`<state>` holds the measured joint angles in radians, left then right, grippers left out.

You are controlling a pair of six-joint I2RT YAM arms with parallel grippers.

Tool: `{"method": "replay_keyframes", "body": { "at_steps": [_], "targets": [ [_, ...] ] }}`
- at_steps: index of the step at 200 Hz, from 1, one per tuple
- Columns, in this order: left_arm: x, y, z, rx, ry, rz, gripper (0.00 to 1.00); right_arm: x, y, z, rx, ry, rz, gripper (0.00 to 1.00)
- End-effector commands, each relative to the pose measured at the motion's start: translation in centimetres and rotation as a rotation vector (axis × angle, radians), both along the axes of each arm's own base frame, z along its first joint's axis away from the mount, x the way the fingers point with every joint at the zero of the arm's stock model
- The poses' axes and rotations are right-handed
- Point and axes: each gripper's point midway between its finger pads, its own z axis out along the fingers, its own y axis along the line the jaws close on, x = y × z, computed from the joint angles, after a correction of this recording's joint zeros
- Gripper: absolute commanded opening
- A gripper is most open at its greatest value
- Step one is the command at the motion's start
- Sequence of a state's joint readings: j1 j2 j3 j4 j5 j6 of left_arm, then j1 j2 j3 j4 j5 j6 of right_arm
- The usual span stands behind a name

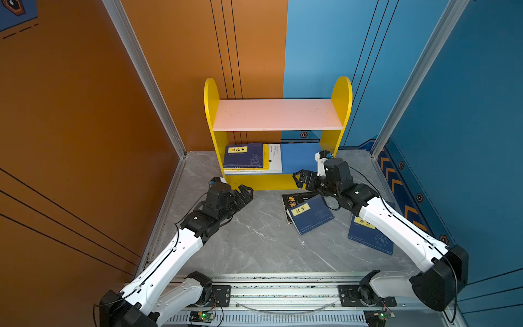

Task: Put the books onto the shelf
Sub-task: 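Move both grippers down toward the dark blue and black books on the table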

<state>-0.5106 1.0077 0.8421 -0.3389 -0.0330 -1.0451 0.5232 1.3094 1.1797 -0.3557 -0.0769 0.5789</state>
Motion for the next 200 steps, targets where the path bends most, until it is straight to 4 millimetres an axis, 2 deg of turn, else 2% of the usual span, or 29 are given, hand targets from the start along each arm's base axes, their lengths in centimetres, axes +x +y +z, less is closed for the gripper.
{"method": "replay_keyframes", "body": {
  "at_steps": [1, 47, 66, 92, 118, 157, 200],
  "targets": [
    [-0.8, -0.7, -2.0, 0.057, 0.015, 0.062, 0.98, -2.3, -2.8, -2.9, -0.063, 0.087, -0.013, 1.00],
    [-2.5, -5.4, -4.5, 0.051, 0.000, 0.010, 0.98, -5.4, -7.2, -7.0, -0.027, 0.195, -0.069, 1.00],
    [-3.0, -7.9, -5.3, 0.041, -0.004, -0.035, 0.98, -5.9, -8.4, -8.5, 0.002, 0.238, -0.069, 1.00],
    [-3.5, -11.8, -6.4, 0.022, -0.002, -0.117, 0.98, -6.2, -9.5, -9.5, 0.018, 0.260, -0.078, 1.00],
    [-3.4, -14.5, -7.8, 0.043, 0.026, -0.159, 0.98, -5.6, -10.7, -10.8, 0.030, 0.289, -0.114, 1.00],
    [-2.4, -18.3, -10.1, 0.041, 0.066, -0.208, 0.98, -4.0, -11.3, -13.4, 0.057, 0.365, -0.132, 1.00],
    [-1.5, -20.3, -13.0, 0.023, 0.132, -0.176, 0.98, -2.6, -11.5, -16.2, 0.082, 0.438, -0.133, 1.00]
  ]
}}
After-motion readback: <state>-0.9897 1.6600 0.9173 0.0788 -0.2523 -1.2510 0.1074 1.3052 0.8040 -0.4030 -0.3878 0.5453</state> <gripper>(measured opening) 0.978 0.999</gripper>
